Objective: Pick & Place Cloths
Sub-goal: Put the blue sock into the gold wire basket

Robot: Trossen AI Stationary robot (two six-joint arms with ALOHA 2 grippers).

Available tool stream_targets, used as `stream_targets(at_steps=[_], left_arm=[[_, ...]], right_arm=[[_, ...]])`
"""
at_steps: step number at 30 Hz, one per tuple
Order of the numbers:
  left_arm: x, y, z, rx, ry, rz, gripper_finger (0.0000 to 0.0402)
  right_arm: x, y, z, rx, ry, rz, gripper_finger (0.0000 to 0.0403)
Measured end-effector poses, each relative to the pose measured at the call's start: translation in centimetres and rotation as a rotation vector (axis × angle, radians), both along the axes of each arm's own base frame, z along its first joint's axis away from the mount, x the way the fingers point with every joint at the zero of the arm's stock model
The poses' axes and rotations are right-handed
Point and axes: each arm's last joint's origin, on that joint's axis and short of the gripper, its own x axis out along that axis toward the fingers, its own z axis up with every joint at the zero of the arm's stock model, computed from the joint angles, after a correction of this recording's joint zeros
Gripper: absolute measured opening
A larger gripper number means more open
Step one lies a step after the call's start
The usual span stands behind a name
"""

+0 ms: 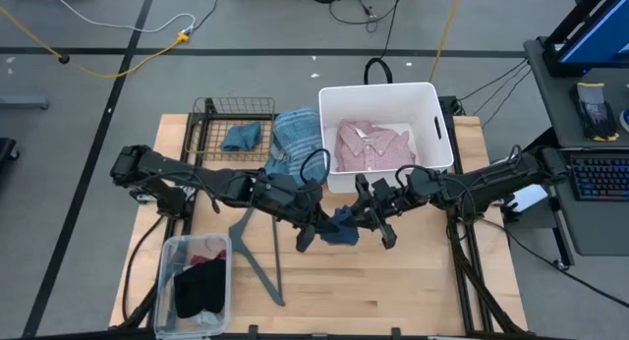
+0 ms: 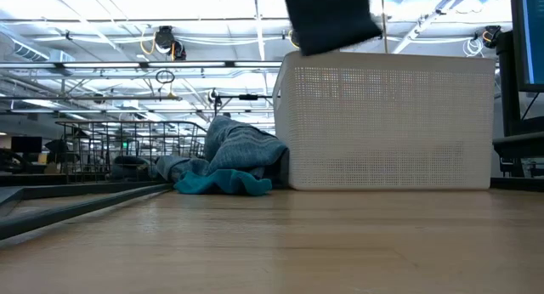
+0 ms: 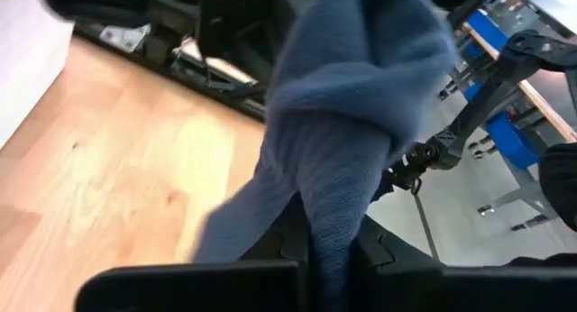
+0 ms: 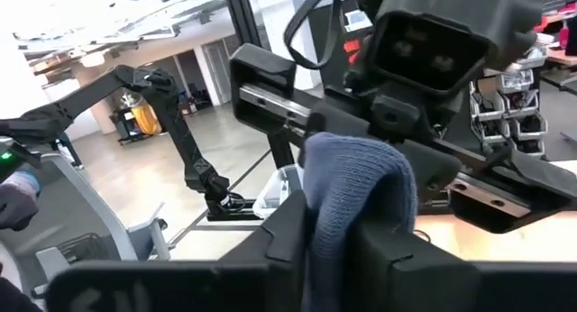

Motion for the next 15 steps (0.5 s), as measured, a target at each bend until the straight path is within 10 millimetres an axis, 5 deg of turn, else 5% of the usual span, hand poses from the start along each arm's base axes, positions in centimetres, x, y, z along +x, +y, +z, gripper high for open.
stream_targets(at_steps=[8,15], left_arm=[[-1.0,1.1,-0.1,-0.032,0.108,0.044,0.0008],[-3.3,2.1,1.9,-0.024,0.112,0.109,0.0006]], right_arm=[[-0.5,0.2,0.2,0.001,0.013,0.106,0.0124],[-1.3,0.1,0.4,0.003,0.052,0.108,0.0173]])
